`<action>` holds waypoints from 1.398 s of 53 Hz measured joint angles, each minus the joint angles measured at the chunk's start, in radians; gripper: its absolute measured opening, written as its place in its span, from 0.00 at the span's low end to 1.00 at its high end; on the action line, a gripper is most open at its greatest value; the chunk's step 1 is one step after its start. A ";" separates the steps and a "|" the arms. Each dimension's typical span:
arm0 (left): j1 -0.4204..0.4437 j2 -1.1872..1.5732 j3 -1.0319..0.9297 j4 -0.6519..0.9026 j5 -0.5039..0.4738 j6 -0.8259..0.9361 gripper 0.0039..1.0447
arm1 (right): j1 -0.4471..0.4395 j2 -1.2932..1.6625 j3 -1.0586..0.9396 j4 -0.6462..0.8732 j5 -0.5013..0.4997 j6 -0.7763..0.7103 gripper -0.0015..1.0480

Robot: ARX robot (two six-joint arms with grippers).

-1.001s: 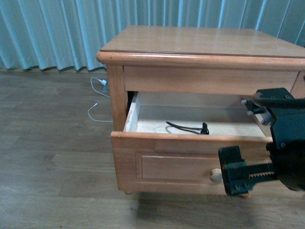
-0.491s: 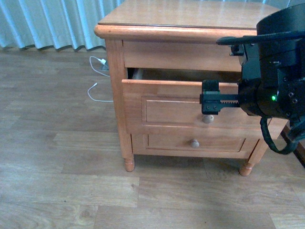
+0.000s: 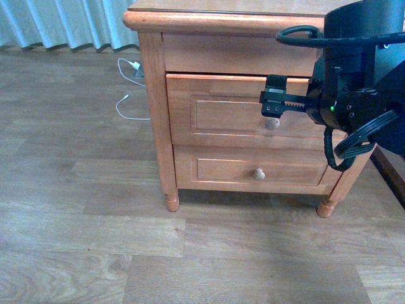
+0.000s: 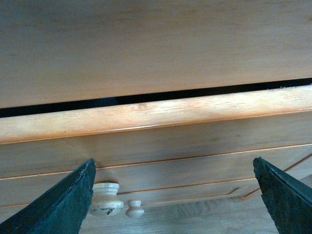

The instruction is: Put charger into drawer

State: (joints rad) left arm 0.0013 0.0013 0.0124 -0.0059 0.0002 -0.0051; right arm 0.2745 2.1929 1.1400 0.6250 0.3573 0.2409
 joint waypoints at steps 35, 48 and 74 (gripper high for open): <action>0.000 0.000 0.000 0.000 0.000 0.000 0.95 | 0.004 0.057 0.032 0.080 0.035 -0.034 0.92; 0.000 0.000 0.000 0.000 0.000 0.000 0.95 | -0.002 0.071 0.036 0.122 0.029 -0.051 0.92; 0.000 0.000 0.000 0.000 0.000 0.000 0.95 | -0.019 0.036 -0.010 0.130 -0.042 -0.032 0.92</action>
State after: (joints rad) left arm 0.0013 0.0013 0.0124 -0.0059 0.0002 -0.0051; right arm 0.2554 2.2288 1.1305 0.7547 0.3153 0.2085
